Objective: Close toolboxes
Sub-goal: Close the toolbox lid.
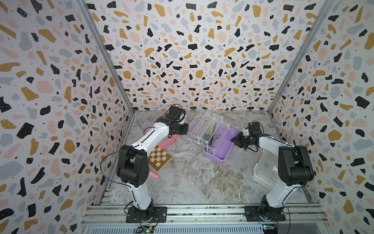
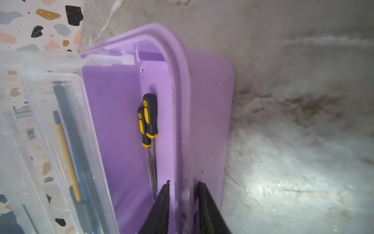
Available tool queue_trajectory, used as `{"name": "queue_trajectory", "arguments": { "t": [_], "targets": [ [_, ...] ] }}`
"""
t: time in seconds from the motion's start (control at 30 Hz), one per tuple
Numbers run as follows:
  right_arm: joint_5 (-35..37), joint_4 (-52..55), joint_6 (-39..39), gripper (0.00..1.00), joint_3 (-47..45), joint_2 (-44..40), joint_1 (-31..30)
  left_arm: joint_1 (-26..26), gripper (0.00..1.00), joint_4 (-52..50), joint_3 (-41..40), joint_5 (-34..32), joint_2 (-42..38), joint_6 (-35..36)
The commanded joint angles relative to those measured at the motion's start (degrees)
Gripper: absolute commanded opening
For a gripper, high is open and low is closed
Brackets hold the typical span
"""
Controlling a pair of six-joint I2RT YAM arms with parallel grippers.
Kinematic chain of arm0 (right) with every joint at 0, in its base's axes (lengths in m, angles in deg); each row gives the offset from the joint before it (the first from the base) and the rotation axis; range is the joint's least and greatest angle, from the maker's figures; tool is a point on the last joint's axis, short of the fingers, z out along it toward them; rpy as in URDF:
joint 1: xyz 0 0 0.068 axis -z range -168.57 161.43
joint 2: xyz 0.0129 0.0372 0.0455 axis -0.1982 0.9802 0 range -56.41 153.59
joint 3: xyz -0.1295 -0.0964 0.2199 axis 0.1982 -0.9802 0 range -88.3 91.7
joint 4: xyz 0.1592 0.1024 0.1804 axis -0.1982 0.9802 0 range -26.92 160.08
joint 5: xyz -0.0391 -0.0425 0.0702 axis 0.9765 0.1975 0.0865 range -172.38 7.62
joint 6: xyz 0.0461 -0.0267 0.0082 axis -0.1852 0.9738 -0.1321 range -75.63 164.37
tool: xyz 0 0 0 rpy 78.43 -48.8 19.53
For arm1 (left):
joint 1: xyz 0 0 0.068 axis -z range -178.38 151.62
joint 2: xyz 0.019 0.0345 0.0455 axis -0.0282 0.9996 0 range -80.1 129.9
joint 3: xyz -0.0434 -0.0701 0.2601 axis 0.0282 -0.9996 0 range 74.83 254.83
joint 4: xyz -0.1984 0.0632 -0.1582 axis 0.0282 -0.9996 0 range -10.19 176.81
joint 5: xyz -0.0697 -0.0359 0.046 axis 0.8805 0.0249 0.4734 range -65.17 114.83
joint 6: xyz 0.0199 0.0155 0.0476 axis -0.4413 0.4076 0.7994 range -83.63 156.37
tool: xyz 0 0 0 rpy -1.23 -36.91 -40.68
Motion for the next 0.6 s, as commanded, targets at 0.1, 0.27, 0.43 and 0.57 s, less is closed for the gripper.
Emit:
{"name": "queue_trajectory", "arguments": {
  "t": [0.1, 0.27, 0.43, 0.57],
  "targets": [
    [-4.14, -4.61, -2.82, 0.26, 0.53, 2.58, -5.38, 9.12, 0.0, 0.12, 0.28, 8.14, -6.34, 3.27],
    [-3.79, -8.9, -4.81, 0.25, 0.27, 3.74, -6.84, 13.57, 0.0, -0.1, -2.16, 5.42, -8.77, 4.37],
    [-3.75, -13.8, -7.62, 0.26, -0.35, 5.32, -8.47, 17.33, 0.02, 0.42, -4.08, 4.36, -10.65, 3.85],
    [-4.11, -17.65, -9.73, 0.27, -1.81, 5.57, -8.92, 18.87, 0.15, 0.69, -4.35, 4.67, -11.38, 2.21]
  ]
}}
